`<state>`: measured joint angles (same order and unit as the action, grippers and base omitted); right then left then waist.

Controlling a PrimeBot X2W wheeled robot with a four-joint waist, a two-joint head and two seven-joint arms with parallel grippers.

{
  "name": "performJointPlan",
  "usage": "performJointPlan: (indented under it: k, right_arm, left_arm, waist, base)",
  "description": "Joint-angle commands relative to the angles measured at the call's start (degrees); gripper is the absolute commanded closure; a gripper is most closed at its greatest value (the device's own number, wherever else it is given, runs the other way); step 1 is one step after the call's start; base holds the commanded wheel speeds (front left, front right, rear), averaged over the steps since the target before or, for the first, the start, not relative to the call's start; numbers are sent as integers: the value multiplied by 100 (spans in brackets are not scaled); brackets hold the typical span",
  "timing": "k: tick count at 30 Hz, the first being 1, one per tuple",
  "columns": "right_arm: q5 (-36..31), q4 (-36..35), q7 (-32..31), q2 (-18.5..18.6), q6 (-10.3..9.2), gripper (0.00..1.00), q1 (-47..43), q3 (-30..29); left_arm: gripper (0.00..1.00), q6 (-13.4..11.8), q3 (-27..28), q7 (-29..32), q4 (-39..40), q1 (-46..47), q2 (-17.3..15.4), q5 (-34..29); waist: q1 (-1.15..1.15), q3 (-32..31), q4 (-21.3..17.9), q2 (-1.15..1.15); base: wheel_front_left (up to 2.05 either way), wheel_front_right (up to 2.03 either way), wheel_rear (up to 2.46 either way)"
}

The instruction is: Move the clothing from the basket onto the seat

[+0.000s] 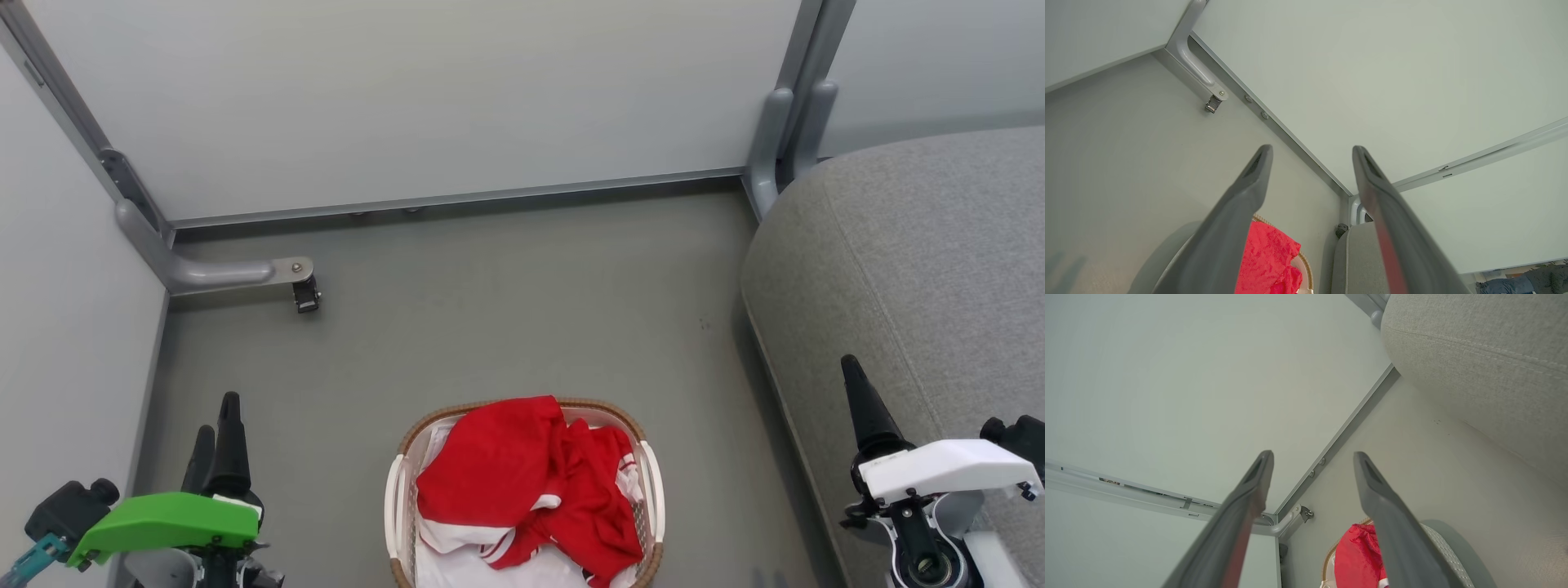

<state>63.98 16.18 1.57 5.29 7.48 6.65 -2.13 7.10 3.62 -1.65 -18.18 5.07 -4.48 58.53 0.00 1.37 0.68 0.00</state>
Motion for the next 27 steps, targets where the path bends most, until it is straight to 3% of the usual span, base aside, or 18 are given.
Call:
performJointPlan:
  k: [1,27]
  right_arm:
    - [-166,-75,50,72,2,0,158,12]
    - [-2396,103,543,245,2,0,186,301]
  left_arm:
    - [0,27,-19,-44,56,124,-83,-199]
    - [0,-21,-408,-533,32,-16,-272,-2373]
  waist:
    - [0,1,2,0]
    - [0,54,60,0]
  base:
    - [0,0,0]
    - [0,0,0]
